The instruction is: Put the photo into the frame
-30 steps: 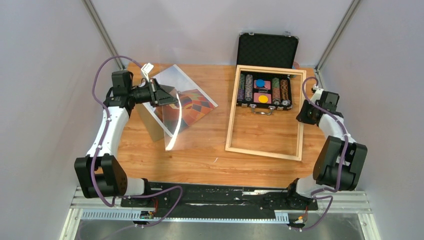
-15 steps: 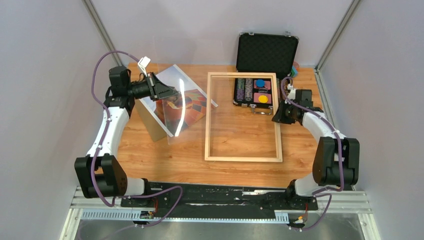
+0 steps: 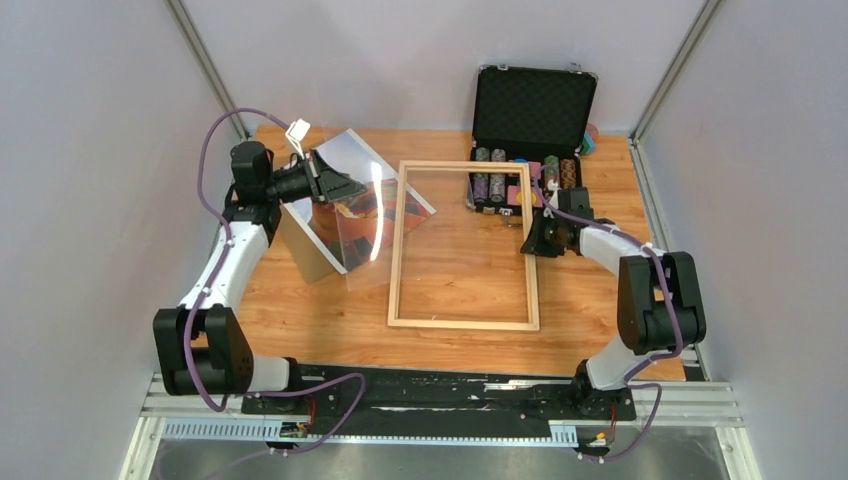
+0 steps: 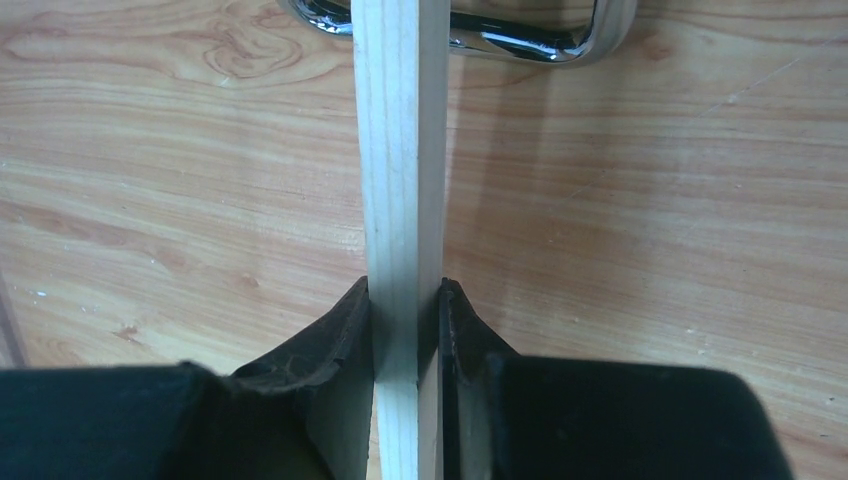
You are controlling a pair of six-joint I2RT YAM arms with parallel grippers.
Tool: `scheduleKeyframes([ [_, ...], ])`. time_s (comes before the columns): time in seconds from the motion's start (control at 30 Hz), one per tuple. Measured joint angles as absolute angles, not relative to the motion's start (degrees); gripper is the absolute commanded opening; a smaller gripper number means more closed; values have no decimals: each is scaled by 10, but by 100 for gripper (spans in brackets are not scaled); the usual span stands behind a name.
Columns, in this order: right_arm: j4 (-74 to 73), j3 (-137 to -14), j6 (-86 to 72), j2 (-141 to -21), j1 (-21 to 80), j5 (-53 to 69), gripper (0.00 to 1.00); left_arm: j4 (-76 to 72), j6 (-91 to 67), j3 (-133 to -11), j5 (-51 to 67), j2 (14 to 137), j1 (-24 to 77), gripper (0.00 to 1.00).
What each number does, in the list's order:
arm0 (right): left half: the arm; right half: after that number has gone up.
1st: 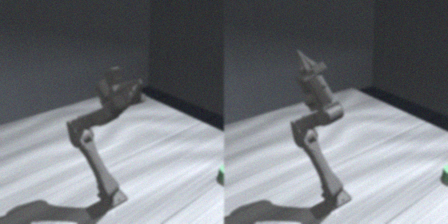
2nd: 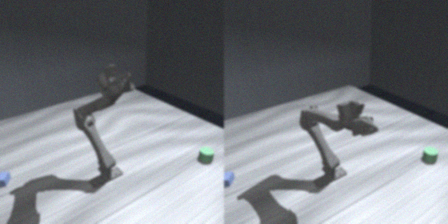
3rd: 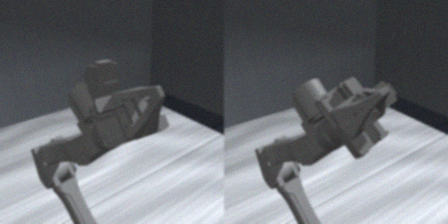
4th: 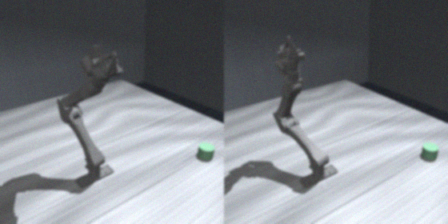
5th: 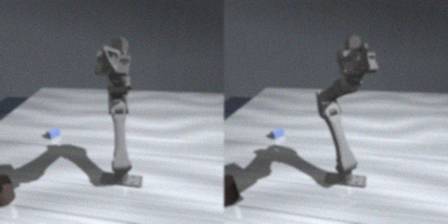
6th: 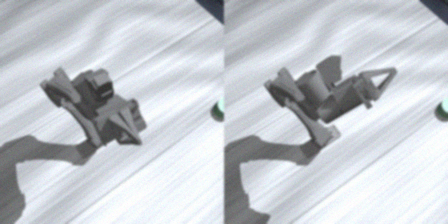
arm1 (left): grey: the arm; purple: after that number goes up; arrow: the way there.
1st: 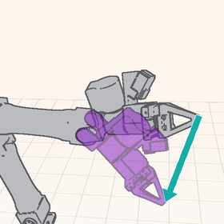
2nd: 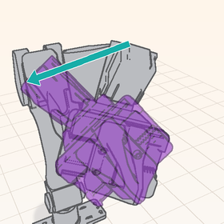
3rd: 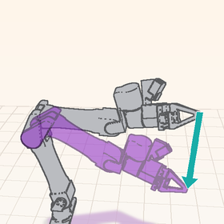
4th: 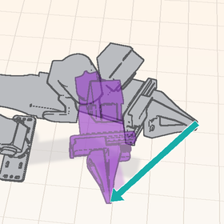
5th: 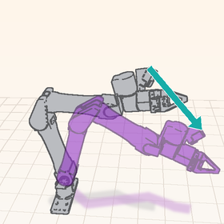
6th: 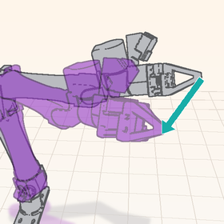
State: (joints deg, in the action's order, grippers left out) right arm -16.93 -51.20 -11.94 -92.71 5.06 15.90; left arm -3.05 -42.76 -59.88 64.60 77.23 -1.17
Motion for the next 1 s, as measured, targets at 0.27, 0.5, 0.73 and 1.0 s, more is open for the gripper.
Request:
scheduleKeyframes([
  [0.27, -143, -505, -136, -931, 56, 141, 12, -136, -472, -567, 644, 785, 25, 0],
  [0.5, -135, -508, -143, -937, 56, 140, 46, -164, -475, -562, 647, 820, 42, 0],
  [0.73, -135, -521, -149, -939, 56, 138, 61, -189, -477, -540, 655, 837, 47, 0],
  [1.0, -146, -526, -137, -878, 55, 135, 61, -259, -521, -511, 665, 856, 57, 0],
])
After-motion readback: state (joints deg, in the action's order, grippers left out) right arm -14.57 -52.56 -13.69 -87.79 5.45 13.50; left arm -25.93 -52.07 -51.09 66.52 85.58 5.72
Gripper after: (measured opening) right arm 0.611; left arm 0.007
